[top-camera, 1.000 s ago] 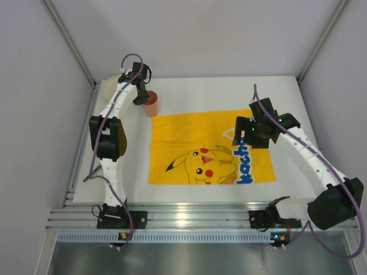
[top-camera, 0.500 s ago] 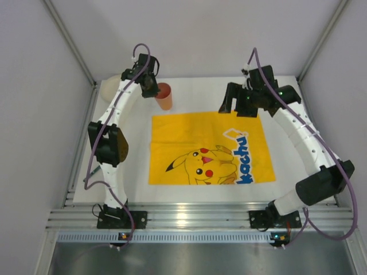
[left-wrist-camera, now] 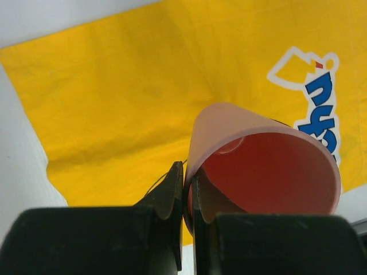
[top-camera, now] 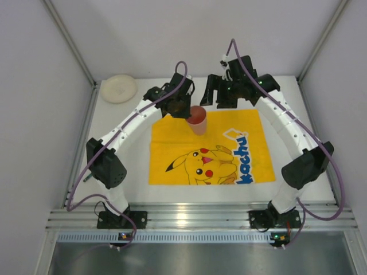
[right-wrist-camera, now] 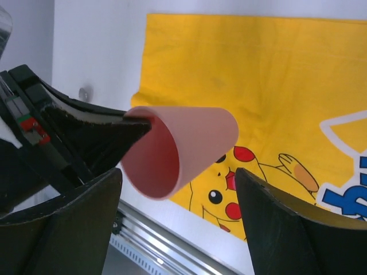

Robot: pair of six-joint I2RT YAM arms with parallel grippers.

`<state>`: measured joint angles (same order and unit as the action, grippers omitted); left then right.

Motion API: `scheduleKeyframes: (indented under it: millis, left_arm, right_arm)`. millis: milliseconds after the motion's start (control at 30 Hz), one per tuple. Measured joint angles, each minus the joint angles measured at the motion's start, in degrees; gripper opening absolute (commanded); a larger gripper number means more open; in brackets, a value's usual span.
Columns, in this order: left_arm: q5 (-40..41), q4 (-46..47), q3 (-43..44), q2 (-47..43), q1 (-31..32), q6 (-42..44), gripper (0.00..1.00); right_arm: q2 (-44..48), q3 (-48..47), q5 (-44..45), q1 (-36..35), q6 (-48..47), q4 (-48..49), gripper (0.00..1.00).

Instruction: Set the dinner table for one person

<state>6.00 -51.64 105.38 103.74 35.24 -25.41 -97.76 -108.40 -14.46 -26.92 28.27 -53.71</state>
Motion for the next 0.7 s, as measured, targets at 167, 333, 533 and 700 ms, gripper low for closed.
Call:
scheduleKeyframes:
  millis: [167,333,533,700]
  left_arm:
    - [1.0,-0.2,-0.6,-0.7,3.5,-1.1,0.0]
    - [1.4,-0.7,-0.7,-1.8,5.1,-1.8,0.0]
    - [4.1,-2.9,-3.1,-1.9,8.1,-2.9,0.36]
    - [5.1,-1.9,-3.6,-4.5,6.9,-4.0,0.83]
  right_arm:
    - [-0.2,3.1,3.0,-3.7,-0.2,-0.4,0.67]
    - [1.3,14.6,5.2,-6.2,0.9,1.4,0.2]
    - [2.3,20.6,11.9,-8.4,4.1,3.4,0.0]
    - [2.4,18.0,14.7,-7.7,1.2,0.1,0.0]
